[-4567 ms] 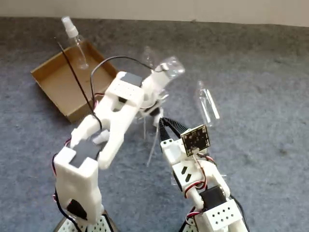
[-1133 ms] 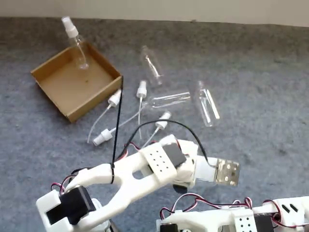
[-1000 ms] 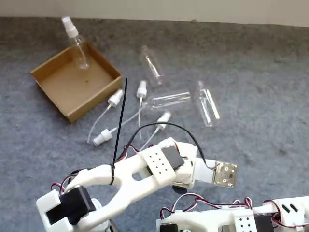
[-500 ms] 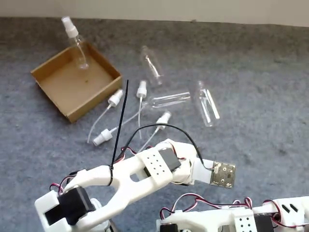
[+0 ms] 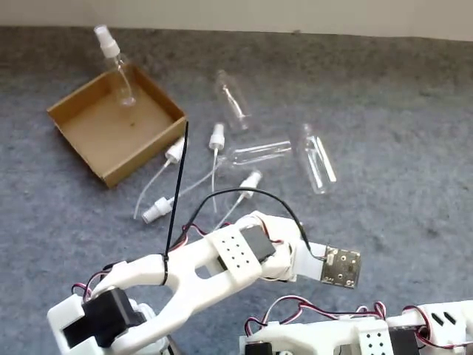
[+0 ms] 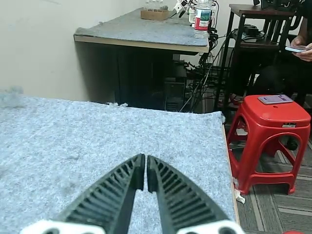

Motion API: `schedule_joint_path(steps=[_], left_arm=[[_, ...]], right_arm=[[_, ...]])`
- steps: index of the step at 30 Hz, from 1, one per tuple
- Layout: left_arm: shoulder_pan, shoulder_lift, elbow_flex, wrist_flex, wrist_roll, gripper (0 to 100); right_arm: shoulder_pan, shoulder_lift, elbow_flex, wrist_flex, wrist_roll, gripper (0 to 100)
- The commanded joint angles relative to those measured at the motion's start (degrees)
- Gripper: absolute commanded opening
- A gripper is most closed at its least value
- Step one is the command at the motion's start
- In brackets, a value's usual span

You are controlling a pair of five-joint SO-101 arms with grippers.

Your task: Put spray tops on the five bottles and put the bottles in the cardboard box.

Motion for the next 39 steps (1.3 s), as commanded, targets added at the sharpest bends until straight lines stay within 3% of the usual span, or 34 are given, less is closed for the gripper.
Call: schedule_joint_path(steps=[1, 8, 15, 24, 27, 32, 39], left_arm=[[-2.68, -1.36, -0.48, 2.55, 0.09, 11], [-2.07, -0.66, -4.53, 2.81, 0.18, 25], [-2.33, 6.99, -11.21, 2.81, 0.0, 26], [-0.13, 25.89, -26.15, 9.67, 0.09, 25], [-0.48, 26.33, -26.68, 9.76, 0.18, 24], [-0.75, 26.33, -26.51, 9.76, 0.18, 10], [-0.84, 24.48, -28.18, 14.07, 0.26, 11]], right_arm=[[0.75, -0.66, 6.02, 1.19, 0.53, 0.5], [0.75, -0.66, 6.02, 3.56, 0.53, 0.5], [0.75, -0.66, 6.02, 3.56, 0.53, 0.5], [0.75, -0.66, 6.02, 3.56, 0.53, 0.5], [0.75, -0.57, 6.02, 3.56, 0.53, 0.5], [0.75, -0.57, 6.02, 3.56, 0.53, 0.5], [0.75, -0.57, 6.02, 3.56, 0.53, 0.5]])
